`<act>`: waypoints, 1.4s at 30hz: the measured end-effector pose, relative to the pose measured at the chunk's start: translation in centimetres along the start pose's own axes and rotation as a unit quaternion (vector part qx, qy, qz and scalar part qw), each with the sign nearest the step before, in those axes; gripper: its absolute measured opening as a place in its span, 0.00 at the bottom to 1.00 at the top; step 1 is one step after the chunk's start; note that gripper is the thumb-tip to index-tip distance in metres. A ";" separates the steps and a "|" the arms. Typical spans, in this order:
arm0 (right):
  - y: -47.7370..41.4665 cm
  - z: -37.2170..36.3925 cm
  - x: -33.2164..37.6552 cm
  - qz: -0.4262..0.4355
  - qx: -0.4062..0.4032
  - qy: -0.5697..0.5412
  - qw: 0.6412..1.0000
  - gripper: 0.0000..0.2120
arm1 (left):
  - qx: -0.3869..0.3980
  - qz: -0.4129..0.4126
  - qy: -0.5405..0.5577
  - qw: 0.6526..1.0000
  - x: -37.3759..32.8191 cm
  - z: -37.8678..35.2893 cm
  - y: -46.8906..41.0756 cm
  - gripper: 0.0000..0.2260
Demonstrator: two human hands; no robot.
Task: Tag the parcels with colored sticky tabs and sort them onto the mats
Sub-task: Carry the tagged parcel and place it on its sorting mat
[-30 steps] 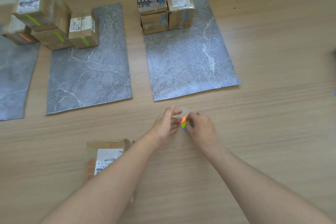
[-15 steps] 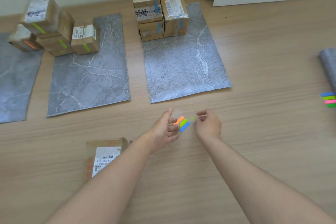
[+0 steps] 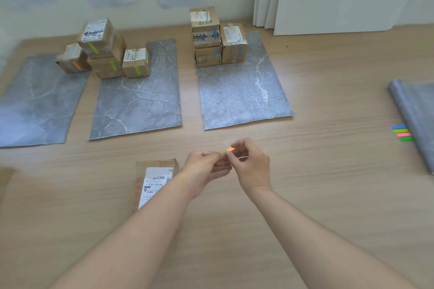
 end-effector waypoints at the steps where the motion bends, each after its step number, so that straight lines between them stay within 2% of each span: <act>1: 0.9 -0.3 0.7 0.018 0.004 0.002 1.000 0.07 | 0.000 -0.002 0.011 1.000 0.2 0.6 0.9 0.10; 5: 4.7 -2.0 2.8 0.077 0.015 0.020 0.997 0.08 | 0.010 -0.020 0.045 0.999 1.5 3.5 4.4 0.10; 9: 9.5 -3.6 4.4 0.109 0.024 0.026 0.993 0.11 | 0.020 -0.047 0.068 0.996 3.2 7.0 7.7 0.06; 14: 16.7 -6.0 6.3 0.136 0.042 0.037 0.989 0.16 | 0.035 -0.058 0.048 0.997 6.7 12.0 12.3 0.05; 19: 21.7 -7.8 6.7 0.154 0.079 0.055 0.983 0.19 | 0.002 -0.080 0.025 0.997 9.8 15.9 14.6 0.01; 24: 21.9 -8.3 5.5 0.175 0.033 0.120 0.977 0.16 | -0.065 -0.080 -0.030 0.994 13.1 18.4 14.3 0.02; 26: 21.2 -9.2 5.2 0.206 0.033 0.156 0.965 0.18 | -0.076 -0.082 -0.046 0.993 14.1 19.0 13.6 0.01; 29: 19.8 -11.1 4.7 0.220 0.080 0.210 0.949 0.25 | -0.084 -0.090 -0.060 0.991 15.0 19.1 12.2 0.01; 31: 19.3 -12.5 4.1 0.226 0.120 0.230 0.939 0.26 | -0.091 -0.090 -0.063 0.990 15.3 19.1 11.3 0.01; 36: 18.8 -14.8 2.8 0.232 0.171 0.249 0.925 0.21 | -0.117 -0.062 -0.040 0.990 16.5 19.2 9.1 0.03; 42: 18.1 -15.3 1.9 0.241 0.144 0.256 0.925 0.14 | -0.126 -0.037 0.005 0.991 16.7 19.0 7.9 0.06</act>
Point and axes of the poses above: each hand's wrist, its own y-axis away from the middle knuckle, its own z-axis out of the back of the hand, x = y × z, the point moved 3 cm from there along -y, towards the middle knuckle, and after that the axes turned 2 degrees about -y, right-handed, at the moved point
